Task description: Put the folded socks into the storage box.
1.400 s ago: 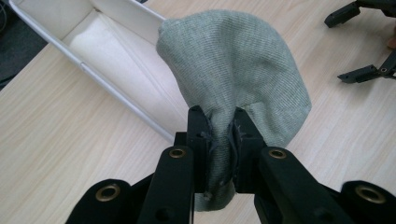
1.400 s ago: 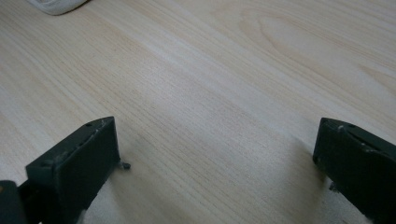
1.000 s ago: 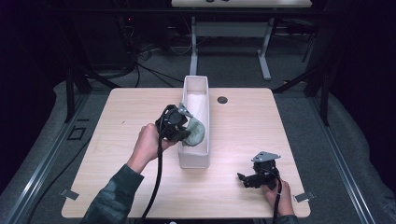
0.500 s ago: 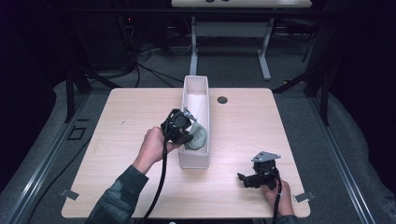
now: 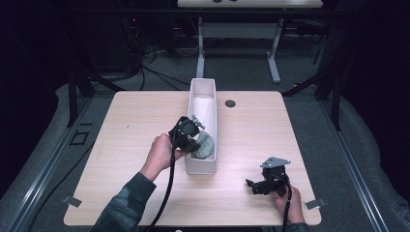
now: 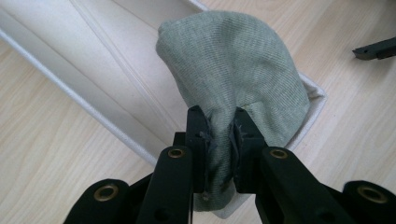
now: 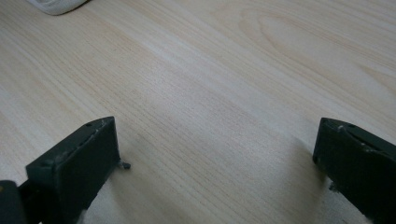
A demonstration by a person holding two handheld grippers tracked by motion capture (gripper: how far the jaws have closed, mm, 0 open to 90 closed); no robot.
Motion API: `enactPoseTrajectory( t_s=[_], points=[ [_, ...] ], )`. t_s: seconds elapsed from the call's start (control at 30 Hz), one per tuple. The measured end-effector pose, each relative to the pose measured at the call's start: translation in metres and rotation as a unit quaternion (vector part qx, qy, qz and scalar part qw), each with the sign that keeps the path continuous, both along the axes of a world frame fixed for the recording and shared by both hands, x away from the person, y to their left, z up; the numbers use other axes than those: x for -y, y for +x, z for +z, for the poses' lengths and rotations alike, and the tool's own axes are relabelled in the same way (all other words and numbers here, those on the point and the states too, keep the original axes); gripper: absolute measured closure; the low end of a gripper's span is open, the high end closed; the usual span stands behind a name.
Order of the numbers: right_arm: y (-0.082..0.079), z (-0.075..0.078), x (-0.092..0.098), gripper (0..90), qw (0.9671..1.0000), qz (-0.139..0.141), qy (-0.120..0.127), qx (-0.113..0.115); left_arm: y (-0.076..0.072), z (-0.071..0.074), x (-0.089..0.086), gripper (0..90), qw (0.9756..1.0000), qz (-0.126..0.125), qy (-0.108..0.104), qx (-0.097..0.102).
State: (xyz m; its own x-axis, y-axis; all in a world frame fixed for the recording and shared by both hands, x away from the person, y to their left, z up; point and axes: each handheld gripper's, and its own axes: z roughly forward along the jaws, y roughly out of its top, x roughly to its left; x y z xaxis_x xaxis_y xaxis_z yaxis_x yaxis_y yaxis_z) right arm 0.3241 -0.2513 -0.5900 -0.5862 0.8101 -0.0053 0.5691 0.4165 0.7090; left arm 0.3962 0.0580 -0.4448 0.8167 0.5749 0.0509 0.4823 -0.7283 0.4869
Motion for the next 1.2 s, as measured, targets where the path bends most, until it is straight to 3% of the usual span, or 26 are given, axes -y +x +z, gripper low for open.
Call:
enactPoseTrajectory(
  t_s=[0.47, 0.83, 1.2],
  points=[
    [0.0, 0.0, 0.0, 0.0, 1.0, 0.0, 0.0, 0.0, 0.003, -0.01, 0.006, 78.1, 0.9997, -0.002, 0.018, -0.018],
    [0.0, 0.0, 0.0, 0.0, 1.0, -0.001, 0.0, 0.0, 0.005, -0.015, 0.012, 73.1, 0.9989, -0.007, 0.04, -0.021],
    [0.0, 0.0, 0.0, 0.0, 1.0, 0.0, 0.0, 0.0, 0.007, -0.019, 0.016, 70.3, 0.9982, -0.01, 0.049, -0.032]
  ],
)
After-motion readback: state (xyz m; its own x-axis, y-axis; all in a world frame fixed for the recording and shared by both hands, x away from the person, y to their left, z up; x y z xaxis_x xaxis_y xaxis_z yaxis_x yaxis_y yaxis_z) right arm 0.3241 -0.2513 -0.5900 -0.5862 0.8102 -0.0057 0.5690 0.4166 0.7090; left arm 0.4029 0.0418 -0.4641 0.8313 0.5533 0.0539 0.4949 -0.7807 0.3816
